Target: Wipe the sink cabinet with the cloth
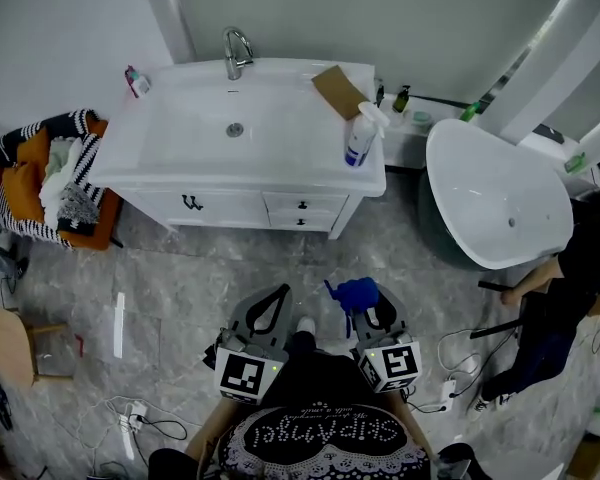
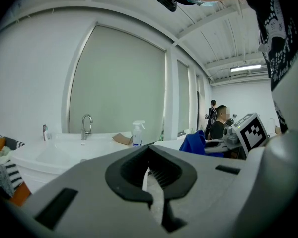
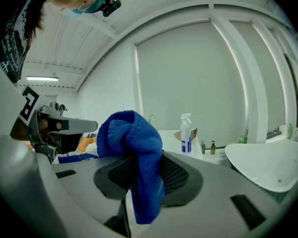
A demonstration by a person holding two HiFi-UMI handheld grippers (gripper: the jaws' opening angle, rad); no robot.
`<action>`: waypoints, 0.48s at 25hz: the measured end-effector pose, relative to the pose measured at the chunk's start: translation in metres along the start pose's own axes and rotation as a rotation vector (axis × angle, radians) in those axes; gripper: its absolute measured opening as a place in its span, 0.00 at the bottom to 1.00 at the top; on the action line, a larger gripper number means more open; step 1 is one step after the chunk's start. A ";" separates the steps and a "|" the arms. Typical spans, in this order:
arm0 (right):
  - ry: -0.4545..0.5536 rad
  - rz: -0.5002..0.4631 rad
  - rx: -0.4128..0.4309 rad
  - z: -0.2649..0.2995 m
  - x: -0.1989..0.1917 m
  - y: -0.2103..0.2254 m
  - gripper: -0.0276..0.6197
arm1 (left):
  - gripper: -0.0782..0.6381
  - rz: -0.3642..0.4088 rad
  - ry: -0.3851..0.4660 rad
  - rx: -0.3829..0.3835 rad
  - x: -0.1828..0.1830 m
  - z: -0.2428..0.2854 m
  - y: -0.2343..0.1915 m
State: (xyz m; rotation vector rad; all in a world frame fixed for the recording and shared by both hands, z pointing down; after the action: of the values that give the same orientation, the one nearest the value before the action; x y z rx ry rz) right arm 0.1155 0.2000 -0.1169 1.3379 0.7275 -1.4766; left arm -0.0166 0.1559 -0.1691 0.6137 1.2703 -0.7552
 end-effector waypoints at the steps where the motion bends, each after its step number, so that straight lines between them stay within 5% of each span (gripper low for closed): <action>1: 0.000 0.003 -0.001 0.000 0.000 0.002 0.22 | 0.11 -0.001 0.005 0.006 0.002 0.002 -0.001; 12: -0.011 0.004 -0.014 0.003 -0.003 0.007 0.22 | 0.11 0.010 0.014 0.046 0.005 0.007 -0.023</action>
State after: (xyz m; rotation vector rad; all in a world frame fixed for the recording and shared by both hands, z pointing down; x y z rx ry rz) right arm 0.1204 0.1962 -0.1127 1.3192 0.7269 -1.4721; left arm -0.0293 0.1353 -0.1729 0.6631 1.2645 -0.7744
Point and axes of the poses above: the fingertips, and each gripper's own axes: z forward along the fingers, y to its right, x out of its top, the point moved 1 cm from there along -z, backward along the fingers, and after that the axes turned 13 degrees about x, right-handed, at the moved point
